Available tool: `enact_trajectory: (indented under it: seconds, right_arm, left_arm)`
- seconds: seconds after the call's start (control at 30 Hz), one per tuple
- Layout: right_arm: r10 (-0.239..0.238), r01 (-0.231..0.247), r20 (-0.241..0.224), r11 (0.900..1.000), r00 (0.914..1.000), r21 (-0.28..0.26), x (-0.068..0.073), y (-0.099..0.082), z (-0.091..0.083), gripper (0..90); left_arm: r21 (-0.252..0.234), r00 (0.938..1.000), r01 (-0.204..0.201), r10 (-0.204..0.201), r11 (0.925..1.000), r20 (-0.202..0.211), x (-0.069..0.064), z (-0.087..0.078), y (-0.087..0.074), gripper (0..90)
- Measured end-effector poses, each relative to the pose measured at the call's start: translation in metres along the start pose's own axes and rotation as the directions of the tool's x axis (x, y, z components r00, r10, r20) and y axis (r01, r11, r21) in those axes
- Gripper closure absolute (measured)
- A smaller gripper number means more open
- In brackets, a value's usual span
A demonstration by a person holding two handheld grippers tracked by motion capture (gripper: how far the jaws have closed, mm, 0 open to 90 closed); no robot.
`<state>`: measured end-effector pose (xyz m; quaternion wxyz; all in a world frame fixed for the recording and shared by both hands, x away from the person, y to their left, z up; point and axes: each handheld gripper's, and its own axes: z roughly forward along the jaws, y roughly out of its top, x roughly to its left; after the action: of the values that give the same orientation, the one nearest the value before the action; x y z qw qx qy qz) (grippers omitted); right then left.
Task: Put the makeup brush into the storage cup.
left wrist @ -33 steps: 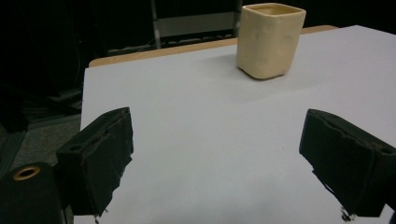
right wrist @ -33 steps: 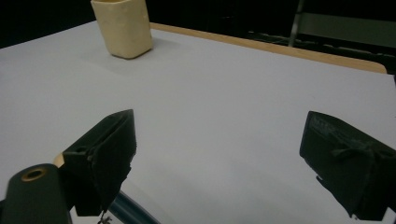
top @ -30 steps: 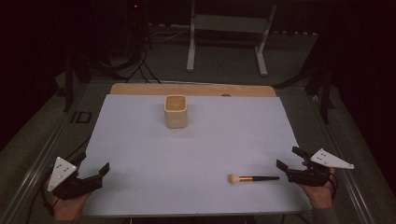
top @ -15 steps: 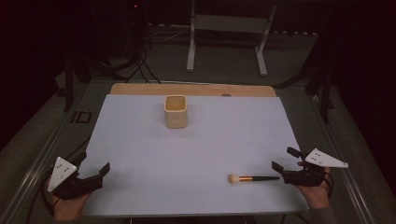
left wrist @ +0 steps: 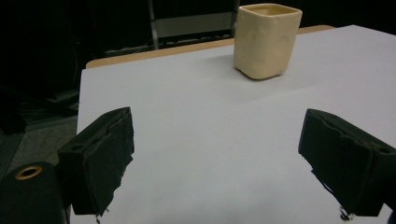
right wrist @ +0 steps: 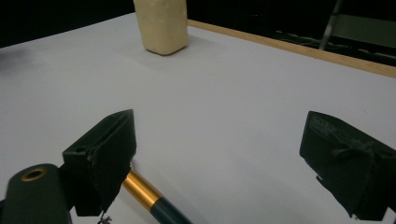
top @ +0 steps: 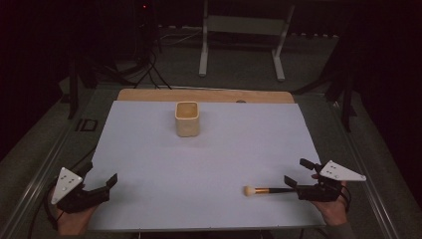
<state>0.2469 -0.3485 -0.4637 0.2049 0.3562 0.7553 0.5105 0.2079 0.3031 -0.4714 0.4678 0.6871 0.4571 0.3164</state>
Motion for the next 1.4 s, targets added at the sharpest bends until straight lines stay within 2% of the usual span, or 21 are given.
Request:
enact_trajectory:
  seconds: [0.57, 1.1, 1.4]
  right_arm:
    - [-0.030, 0.033, -0.078, 0.9992, 0.9965, 0.025, 0.027, 0.003, 0.020, 10.6]
    - [-0.070, 0.080, -0.152, 0.9947, 0.9858, 0.064, 0.047, 0.005, 0.039, 10.6]
    - [-0.081, 0.099, -0.174, 0.9905, 0.9814, 0.096, 0.051, 0.004, 0.046, 10.6]
  left_arm:
    - [-0.002, 1.0000, -0.006, 0.006, 1.0000, 0.005, -0.001, 0.001, 0.001, 11.5]
    - [-0.003, 0.9999, -0.008, 0.009, 1.0000, 0.007, -0.002, 0.001, 0.001, 11.5]
    - [-0.003, 0.9999, -0.009, 0.009, 1.0000, 0.008, -0.002, 0.001, 0.001, 11.5]
